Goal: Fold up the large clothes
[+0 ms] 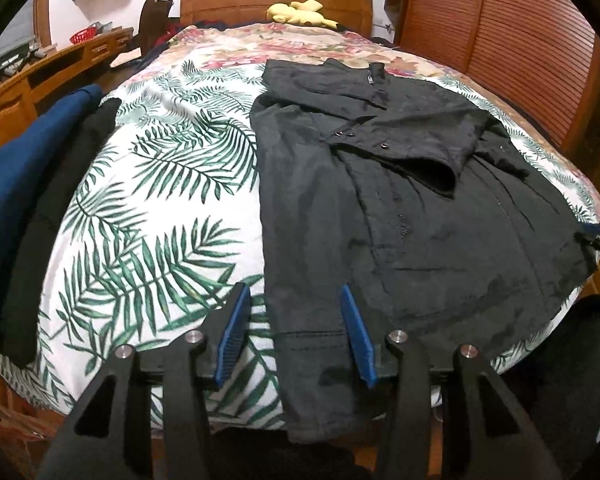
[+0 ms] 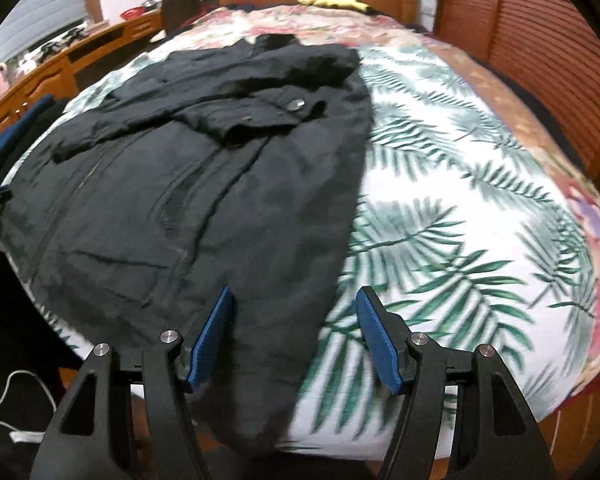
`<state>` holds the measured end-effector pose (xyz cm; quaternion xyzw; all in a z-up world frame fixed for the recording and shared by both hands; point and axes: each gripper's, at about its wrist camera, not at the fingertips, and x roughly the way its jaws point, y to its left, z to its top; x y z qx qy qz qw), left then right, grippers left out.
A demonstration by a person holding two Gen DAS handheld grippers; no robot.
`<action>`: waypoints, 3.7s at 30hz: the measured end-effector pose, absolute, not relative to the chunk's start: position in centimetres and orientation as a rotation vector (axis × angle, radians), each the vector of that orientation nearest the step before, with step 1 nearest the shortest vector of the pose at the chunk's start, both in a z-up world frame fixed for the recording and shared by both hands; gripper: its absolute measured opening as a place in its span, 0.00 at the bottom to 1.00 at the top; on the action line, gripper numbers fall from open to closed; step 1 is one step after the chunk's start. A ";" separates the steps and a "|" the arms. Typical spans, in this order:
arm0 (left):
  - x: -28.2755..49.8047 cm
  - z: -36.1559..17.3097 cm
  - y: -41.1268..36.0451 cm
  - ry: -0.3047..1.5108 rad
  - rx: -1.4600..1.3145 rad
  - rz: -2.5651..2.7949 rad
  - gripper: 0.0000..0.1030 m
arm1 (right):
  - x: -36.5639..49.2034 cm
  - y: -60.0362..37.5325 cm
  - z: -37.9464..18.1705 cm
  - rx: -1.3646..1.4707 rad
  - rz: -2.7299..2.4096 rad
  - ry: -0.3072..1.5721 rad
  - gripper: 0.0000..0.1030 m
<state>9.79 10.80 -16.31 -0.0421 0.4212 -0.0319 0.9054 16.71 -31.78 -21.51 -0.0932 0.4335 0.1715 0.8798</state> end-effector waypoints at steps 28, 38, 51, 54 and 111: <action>7.4 -16.8 10.6 0.832 -0.121 -0.120 0.35 | 15.4 -31.2 -21.9 -0.086 0.427 0.953 0.33; 7.4 -12.2 9.5 0.742 -0.128 -0.181 0.03 | 15.4 -28.6 -18.0 -0.076 0.510 0.822 0.10; 8.7 1.0 8.9 0.472 -0.111 -0.160 0.02 | 16.7 -25.5 -3.4 -0.064 0.551 0.500 0.08; 8.6 4.0 9.1 0.417 -0.114 -0.176 0.02 | 16.5 -25.8 -0.6 -0.076 0.538 0.448 0.08; 29.0 -4.7 8.9 0.665 0.016 -0.018 0.31 | 37.8 -28.0 -12.9 -0.159 0.303 0.721 0.27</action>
